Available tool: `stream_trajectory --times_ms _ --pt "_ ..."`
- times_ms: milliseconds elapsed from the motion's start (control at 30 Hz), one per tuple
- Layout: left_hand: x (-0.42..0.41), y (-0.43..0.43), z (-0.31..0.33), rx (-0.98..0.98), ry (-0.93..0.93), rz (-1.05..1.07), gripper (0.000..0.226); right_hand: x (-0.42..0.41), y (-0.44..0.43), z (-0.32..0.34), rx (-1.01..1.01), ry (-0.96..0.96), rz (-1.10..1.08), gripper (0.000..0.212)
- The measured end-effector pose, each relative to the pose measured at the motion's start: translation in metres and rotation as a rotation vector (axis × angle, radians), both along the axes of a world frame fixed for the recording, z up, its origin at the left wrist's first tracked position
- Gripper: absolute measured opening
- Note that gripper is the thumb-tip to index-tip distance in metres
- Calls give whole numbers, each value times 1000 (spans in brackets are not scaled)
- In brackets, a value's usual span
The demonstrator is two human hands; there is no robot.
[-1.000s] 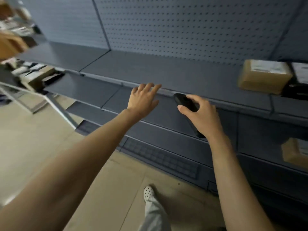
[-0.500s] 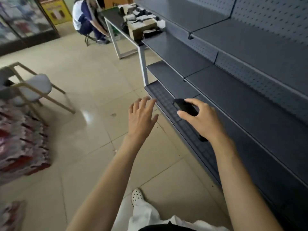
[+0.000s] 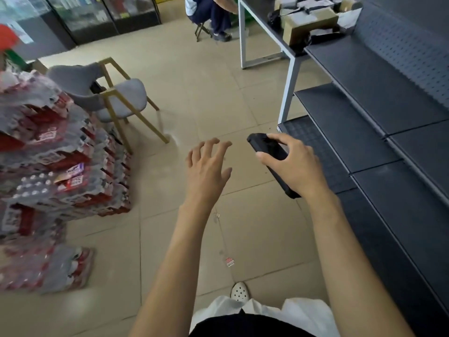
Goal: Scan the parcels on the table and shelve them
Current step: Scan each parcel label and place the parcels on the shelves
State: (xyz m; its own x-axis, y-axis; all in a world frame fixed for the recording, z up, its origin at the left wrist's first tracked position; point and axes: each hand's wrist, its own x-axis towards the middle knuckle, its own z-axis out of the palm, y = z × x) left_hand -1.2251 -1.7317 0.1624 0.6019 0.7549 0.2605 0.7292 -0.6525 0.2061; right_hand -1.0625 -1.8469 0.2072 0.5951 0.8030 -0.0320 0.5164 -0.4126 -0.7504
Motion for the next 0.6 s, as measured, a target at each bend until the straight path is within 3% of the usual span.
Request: stream_trajectory --times_ms 300,600 --pt "48 115 -16 -79 94 -10 66 48 124 -24 -66 12 14 54" --pt "197 270 -23 -182 181 45 67 204 290 -13 -73 20 68 56"
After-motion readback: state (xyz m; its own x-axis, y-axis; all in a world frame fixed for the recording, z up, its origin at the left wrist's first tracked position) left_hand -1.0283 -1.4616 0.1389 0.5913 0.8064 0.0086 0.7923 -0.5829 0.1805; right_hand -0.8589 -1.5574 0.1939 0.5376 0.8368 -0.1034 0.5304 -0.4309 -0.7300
